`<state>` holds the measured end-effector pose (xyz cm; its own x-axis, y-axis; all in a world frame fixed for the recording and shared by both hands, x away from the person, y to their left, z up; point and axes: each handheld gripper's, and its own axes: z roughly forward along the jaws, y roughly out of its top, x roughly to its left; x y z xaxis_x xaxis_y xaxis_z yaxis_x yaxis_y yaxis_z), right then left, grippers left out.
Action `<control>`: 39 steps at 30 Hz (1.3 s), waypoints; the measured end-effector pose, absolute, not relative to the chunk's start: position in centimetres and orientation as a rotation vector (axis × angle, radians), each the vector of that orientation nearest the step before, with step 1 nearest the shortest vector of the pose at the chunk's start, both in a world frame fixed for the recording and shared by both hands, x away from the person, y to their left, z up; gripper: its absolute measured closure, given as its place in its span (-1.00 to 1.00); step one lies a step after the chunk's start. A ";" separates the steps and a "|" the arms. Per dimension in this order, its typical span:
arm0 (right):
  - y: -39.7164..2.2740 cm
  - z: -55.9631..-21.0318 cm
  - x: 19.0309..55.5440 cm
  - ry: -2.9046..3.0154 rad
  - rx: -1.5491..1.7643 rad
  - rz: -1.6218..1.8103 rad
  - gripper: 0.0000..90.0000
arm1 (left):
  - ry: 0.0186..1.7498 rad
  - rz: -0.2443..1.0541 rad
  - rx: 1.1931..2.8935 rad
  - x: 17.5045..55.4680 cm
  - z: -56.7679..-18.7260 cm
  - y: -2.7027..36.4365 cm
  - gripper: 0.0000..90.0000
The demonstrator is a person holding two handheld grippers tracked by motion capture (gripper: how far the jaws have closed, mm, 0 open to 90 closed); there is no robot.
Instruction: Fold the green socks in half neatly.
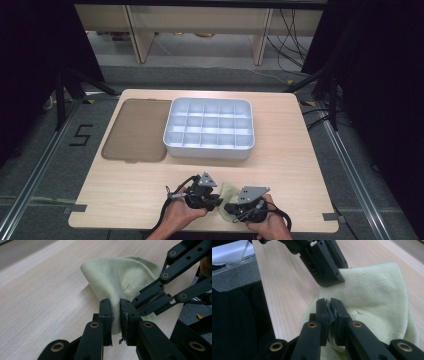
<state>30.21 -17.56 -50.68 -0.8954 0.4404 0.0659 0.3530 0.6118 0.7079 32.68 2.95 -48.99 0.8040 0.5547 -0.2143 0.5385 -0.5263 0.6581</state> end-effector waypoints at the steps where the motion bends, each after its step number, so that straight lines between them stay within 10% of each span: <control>1: -17.5 -50.7 30.2 2.707 0.671 1.161 0.89 | 0.810 0.026 2.234 32.6 -49.0 2.9 0.78; 39: -22.5 -48.7 30.9 2.559 0.910 1.269 0.89 | 0.656 0.213 2.277 30.7 -47.1 1.0 0.80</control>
